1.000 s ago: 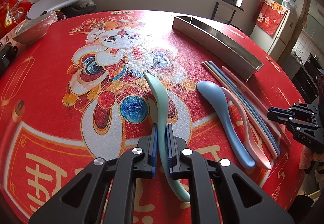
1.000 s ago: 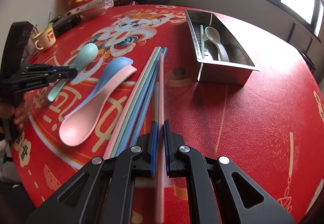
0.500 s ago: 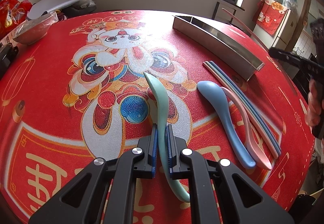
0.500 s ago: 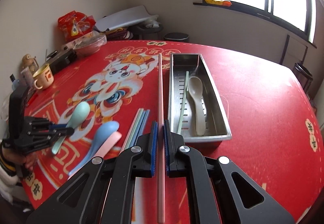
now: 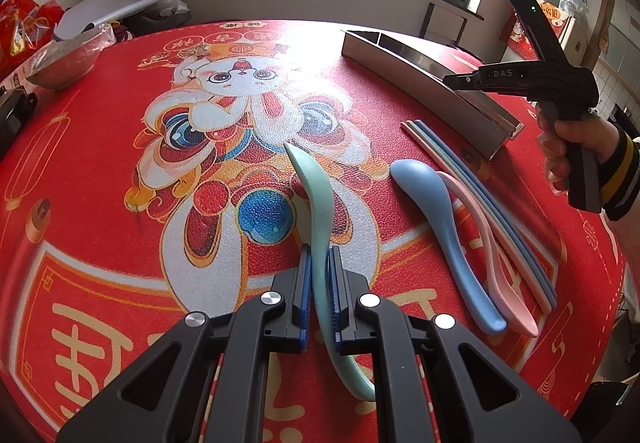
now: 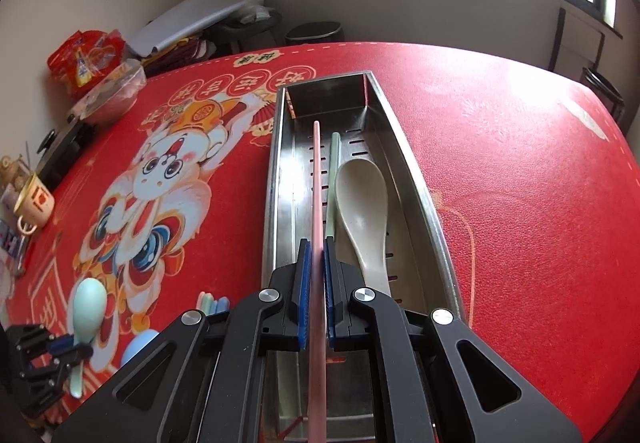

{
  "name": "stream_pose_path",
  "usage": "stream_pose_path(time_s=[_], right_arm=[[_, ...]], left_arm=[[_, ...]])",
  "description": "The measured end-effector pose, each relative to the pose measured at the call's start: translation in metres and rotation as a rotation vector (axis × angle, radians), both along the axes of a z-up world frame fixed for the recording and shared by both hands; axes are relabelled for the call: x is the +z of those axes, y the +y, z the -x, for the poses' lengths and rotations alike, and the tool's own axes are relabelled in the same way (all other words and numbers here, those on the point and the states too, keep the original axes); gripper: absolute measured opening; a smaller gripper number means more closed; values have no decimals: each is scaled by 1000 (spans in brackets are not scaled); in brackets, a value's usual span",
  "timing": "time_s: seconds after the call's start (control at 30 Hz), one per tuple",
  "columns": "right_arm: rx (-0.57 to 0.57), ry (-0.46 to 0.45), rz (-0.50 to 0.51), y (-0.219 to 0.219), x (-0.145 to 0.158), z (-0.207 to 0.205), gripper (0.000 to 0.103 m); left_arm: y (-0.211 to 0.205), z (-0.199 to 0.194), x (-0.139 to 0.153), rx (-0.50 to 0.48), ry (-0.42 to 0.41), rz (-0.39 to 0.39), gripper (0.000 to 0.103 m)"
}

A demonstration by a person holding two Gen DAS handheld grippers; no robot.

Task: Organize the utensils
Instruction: 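Carry the pink chopstick into the steel tray and lower it beside the spoon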

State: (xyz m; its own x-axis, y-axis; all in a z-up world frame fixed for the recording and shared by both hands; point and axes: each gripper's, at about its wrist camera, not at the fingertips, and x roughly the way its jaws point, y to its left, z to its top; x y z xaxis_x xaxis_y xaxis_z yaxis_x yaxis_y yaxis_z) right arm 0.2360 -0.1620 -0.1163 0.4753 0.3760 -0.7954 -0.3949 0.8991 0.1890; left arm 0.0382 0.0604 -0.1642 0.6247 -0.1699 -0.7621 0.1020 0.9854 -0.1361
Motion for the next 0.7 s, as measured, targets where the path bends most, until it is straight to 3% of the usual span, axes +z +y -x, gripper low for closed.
stream_pose_path(time_s=[0.43, 0.7], right_arm=[[-20, 66, -25, 2, -13, -17, 6], [-18, -41, -3, -9, 6, 11, 8]], left_arm=[[3, -1, 0, 2, 2, 19, 9], [3, -1, 0, 1, 1, 13, 9]])
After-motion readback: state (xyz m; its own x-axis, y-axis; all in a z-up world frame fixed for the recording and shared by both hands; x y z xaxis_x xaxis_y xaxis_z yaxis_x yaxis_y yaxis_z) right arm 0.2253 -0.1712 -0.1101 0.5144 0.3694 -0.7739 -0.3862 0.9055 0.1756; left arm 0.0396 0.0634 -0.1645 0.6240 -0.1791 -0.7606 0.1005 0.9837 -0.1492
